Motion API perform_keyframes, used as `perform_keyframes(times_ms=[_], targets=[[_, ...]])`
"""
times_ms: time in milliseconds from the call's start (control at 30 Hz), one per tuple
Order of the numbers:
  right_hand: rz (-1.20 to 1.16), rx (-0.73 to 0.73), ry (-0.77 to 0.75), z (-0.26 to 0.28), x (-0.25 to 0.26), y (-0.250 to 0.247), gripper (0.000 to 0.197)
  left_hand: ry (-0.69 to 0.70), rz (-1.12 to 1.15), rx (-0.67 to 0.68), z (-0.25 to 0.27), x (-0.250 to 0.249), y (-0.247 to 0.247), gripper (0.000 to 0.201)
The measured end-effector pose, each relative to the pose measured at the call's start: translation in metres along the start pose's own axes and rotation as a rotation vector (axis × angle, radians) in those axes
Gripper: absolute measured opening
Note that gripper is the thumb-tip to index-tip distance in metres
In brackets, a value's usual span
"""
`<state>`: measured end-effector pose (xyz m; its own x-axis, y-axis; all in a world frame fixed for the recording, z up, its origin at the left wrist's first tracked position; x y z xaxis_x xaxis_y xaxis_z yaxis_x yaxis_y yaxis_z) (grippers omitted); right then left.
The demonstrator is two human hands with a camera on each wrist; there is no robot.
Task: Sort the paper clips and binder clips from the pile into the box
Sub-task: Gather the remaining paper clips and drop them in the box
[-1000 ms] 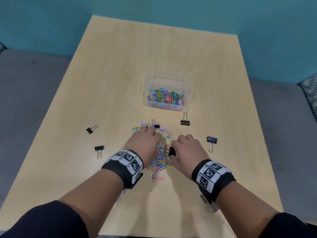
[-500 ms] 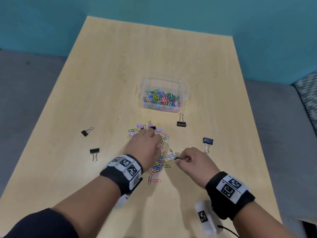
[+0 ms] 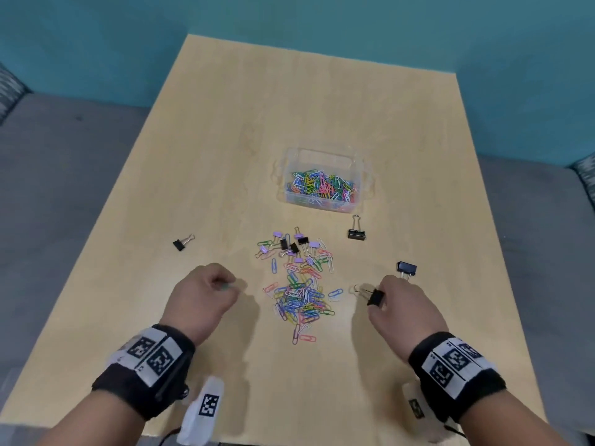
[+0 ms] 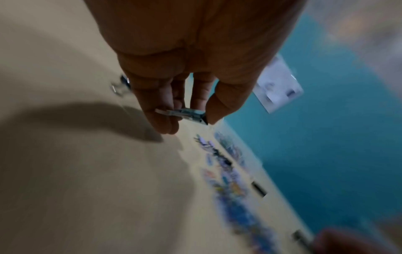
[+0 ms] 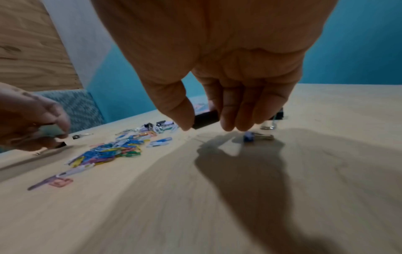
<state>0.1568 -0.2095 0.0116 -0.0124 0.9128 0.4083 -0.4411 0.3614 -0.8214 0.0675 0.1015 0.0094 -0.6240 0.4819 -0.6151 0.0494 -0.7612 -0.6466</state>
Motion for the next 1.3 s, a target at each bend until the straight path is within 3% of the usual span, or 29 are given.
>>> perform_keyframes(times_ms=[67,167,300,433,567,733,1300], targets=[[0.066,0.016,0.033,-0.002,-0.006,0.0,0.014,0.131,-0.432,-0.055,0.001,0.009,-0.007,0.009],[0.167,0.013,0.049,0.0,-0.008,-0.004,0.016,0.219,-0.677,-0.062,0.0,0.02,-0.008,0.018],[0.213,-0.032,-0.089,-0.003,0.011,-0.004,0.018,0.305,-0.768,-0.112,-0.003,0.009,-0.008,0.021],[0.237,-0.022,-0.393,-0.007,0.043,0.014,0.021,0.473,-0.723,-0.126,-0.007,-0.019,0.008,0.019],[0.245,0.095,-0.532,-0.014,0.058,0.041,0.05,0.684,-0.787,-0.046,0.001,-0.035,0.042,0.035],[0.265,0.127,-0.541,-0.031,0.058,0.048,0.063,0.613,-0.819,-0.032,-0.011,-0.029,0.06,0.053],[0.327,0.103,-0.511,-0.02,0.062,0.049,0.06,0.644,-0.841,-0.033,-0.008,-0.015,0.062,0.044]])
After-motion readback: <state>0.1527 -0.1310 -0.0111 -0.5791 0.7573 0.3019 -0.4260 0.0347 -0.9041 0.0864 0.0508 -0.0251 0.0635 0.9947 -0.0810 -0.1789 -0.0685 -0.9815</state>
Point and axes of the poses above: each hand's wrist, its own z-axis away from the middle knuckle, its own y-axis out of the palm, x = y × z, the point moved 3 cm from there along -z, towards the middle knuckle, and after that the axes turned 11 degrees about -z, right-handed, at the moved point
